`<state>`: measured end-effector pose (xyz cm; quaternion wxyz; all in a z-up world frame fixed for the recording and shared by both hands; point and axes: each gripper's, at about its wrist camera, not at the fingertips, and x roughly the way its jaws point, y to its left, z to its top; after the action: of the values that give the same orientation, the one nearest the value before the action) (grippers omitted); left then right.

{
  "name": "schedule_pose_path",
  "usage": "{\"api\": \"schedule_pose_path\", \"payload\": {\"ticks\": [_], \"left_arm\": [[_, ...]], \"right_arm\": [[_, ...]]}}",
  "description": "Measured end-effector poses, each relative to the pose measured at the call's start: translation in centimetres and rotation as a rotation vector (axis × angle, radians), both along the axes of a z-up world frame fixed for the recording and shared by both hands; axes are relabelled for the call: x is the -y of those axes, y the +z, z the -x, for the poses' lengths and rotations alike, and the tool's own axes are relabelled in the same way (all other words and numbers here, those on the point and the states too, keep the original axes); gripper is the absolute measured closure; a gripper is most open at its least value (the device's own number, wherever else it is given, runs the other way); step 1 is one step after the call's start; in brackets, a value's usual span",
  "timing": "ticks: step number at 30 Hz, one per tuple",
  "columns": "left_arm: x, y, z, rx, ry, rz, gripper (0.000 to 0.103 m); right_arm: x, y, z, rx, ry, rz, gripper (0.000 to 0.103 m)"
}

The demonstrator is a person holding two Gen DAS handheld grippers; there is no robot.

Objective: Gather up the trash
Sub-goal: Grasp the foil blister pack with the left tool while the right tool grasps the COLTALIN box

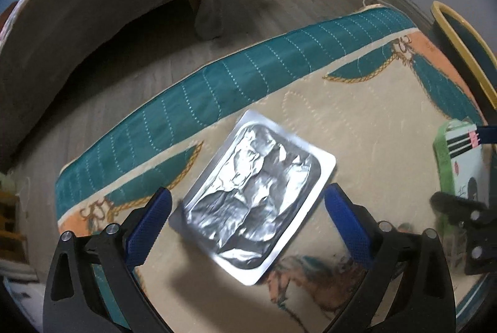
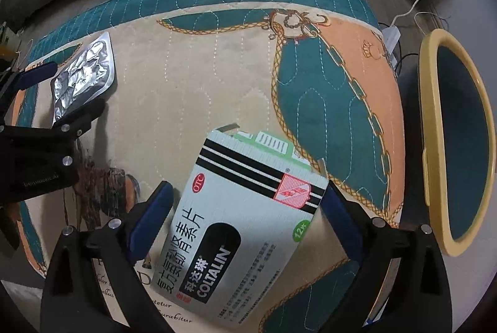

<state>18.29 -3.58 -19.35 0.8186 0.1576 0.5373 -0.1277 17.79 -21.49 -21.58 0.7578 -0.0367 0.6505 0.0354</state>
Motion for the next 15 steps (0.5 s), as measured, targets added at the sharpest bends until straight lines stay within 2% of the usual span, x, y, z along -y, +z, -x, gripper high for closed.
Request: {"api": "schedule_pose_path", "payload": {"ticks": [4, 7, 10, 12, 15], "left_arm": [[-0.8, -0.2, -0.5, -0.037, 0.027, 0.078, 0.008], [-0.9, -0.3, -0.6, -0.035, 0.014, 0.087, 0.010], [-0.7, 0.2, 0.4, -0.025, -0.003, 0.090, 0.020], [-0.4, 0.4, 0.6, -0.021, -0.017, 0.082, 0.030], [0.1, 0.6, 0.8, -0.024, -0.028, 0.067, 0.033]], "right_arm": [[-1.0, 0.1, 0.6, -0.011, 0.024, 0.011, 0.009], [-2.0, 0.0, 1.4, -0.011, 0.045, 0.031, 0.011], [-2.1, 0.1, 1.6, 0.003, 0.049, 0.038, 0.015], [-2.4, 0.5, 1.9, 0.012, 0.046, 0.033, 0.019], [-2.0, 1.2, 2.1, 0.027, 0.030, 0.016, 0.023]]}}
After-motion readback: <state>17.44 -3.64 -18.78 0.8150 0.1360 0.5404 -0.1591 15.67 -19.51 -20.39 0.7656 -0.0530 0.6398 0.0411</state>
